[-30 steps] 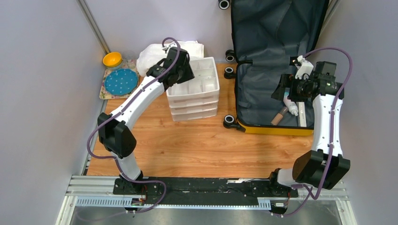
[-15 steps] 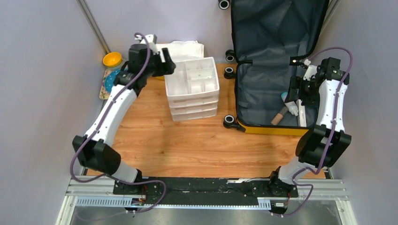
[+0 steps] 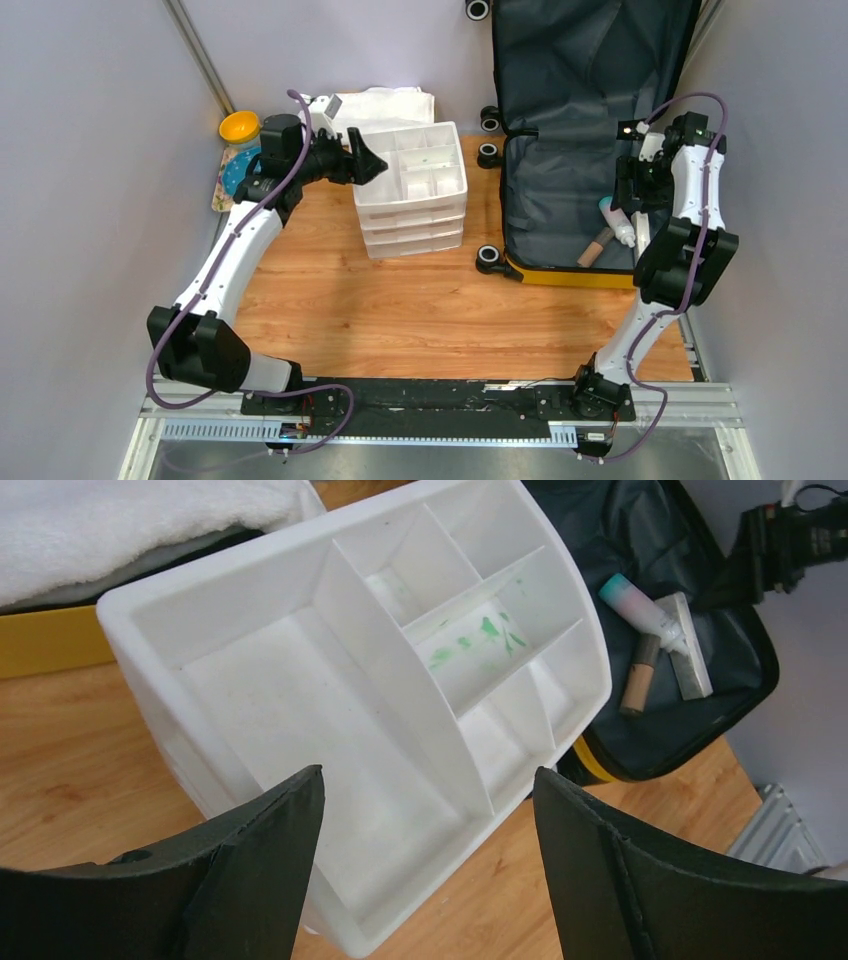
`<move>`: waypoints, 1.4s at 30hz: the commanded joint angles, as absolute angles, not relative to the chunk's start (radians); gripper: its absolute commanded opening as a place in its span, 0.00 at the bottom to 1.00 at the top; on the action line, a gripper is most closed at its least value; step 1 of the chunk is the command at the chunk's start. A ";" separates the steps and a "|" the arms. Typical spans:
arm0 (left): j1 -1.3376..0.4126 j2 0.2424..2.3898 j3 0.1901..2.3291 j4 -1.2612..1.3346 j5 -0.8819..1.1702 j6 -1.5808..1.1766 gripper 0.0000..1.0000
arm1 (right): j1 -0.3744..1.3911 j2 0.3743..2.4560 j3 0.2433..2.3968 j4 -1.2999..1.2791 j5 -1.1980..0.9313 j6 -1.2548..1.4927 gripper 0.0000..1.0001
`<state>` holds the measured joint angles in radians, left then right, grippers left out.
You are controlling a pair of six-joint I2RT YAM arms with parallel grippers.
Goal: Open, take out, and arrange the luggage
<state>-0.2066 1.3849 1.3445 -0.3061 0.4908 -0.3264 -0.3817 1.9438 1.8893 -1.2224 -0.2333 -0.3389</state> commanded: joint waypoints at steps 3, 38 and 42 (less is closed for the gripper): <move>-0.189 1.391 1.335 -0.248 0.681 -0.298 0.84 | -0.344 2.046 1.983 -1.183 -0.207 -0.403 0.73; -0.253 1.490 1.554 -0.427 0.647 0.499 0.87 | -0.255 1.967 2.082 -1.164 -0.313 -0.272 0.00; -0.340 1.434 1.422 -0.272 0.750 0.737 0.87 | -0.255 1.838 2.010 -1.128 -0.503 -0.076 0.00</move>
